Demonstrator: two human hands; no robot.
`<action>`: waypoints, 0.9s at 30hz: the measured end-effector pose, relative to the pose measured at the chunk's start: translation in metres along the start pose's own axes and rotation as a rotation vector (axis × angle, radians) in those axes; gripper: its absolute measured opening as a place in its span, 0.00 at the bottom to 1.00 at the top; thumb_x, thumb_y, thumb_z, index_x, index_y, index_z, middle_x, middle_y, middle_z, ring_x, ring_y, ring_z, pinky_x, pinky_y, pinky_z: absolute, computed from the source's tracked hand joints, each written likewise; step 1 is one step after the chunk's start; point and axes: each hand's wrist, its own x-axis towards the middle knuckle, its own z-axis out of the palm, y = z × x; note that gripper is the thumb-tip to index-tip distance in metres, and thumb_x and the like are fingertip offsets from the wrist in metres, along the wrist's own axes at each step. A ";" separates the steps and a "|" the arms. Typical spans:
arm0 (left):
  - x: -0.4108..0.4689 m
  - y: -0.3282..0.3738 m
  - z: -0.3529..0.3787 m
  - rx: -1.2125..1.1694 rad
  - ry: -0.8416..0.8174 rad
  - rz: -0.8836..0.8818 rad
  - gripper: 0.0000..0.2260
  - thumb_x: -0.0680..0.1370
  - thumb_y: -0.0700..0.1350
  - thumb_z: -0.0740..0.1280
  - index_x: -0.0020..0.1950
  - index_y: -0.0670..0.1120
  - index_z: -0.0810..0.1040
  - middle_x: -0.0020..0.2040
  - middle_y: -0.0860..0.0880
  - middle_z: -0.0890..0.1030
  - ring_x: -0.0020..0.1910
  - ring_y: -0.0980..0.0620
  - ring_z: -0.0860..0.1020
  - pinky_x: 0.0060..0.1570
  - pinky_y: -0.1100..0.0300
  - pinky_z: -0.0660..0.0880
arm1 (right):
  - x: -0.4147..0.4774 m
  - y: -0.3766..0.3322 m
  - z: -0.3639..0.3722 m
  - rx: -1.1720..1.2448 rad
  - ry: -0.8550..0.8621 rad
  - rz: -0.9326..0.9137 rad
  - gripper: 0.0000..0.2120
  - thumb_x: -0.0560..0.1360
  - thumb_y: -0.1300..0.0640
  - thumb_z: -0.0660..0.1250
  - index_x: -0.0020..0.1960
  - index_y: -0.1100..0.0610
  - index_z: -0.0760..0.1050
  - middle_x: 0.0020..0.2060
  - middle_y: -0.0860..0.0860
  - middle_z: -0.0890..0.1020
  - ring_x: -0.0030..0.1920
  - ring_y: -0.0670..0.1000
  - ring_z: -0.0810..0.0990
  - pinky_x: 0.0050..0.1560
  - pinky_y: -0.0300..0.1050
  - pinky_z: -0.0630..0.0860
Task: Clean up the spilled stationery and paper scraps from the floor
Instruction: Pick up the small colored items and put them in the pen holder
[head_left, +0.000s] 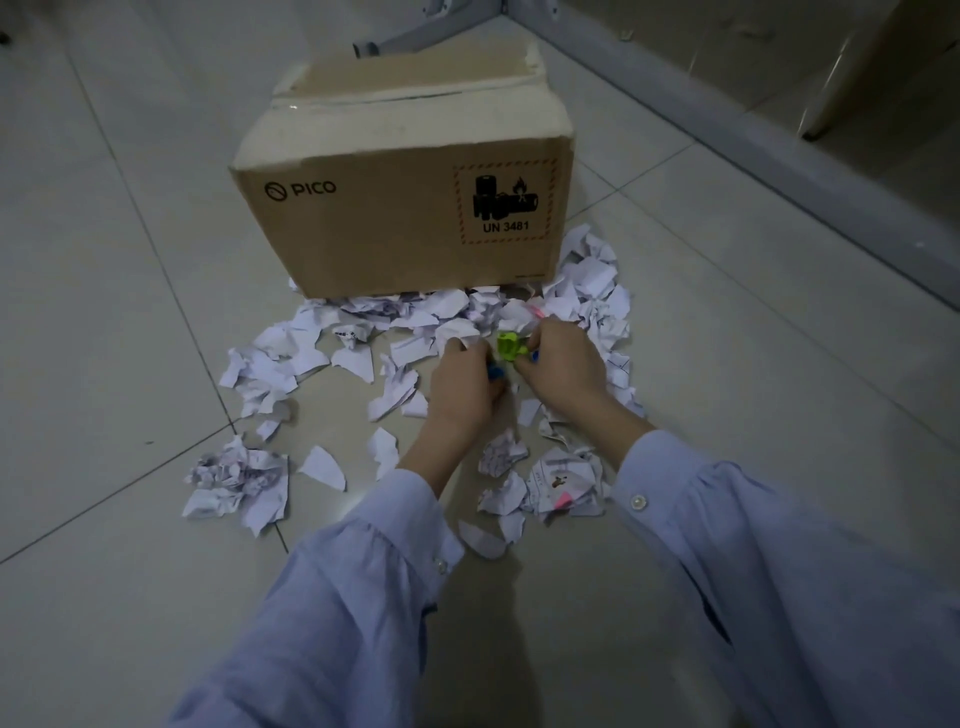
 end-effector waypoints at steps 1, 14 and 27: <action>-0.002 -0.002 -0.001 -0.018 0.005 -0.002 0.13 0.74 0.44 0.69 0.56 0.41 0.74 0.56 0.40 0.72 0.47 0.40 0.76 0.44 0.58 0.66 | -0.002 0.002 -0.001 0.072 0.003 0.019 0.10 0.73 0.53 0.70 0.48 0.58 0.75 0.50 0.55 0.80 0.51 0.57 0.78 0.46 0.48 0.75; -0.023 0.022 -0.035 -0.562 -0.011 -0.071 0.14 0.72 0.41 0.73 0.53 0.47 0.72 0.48 0.50 0.78 0.29 0.49 0.79 0.28 0.63 0.76 | -0.042 0.023 -0.069 1.196 -0.088 0.481 0.06 0.79 0.61 0.61 0.51 0.53 0.76 0.39 0.56 0.78 0.25 0.49 0.68 0.25 0.41 0.65; 0.007 0.169 -0.024 -1.588 -0.727 -0.380 0.13 0.69 0.44 0.66 0.52 0.44 0.77 0.45 0.46 0.79 0.24 0.59 0.74 0.18 0.73 0.68 | -0.075 0.099 -0.172 1.969 0.074 0.569 0.12 0.77 0.65 0.55 0.45 0.60 0.77 0.38 0.57 0.82 0.32 0.54 0.83 0.26 0.39 0.78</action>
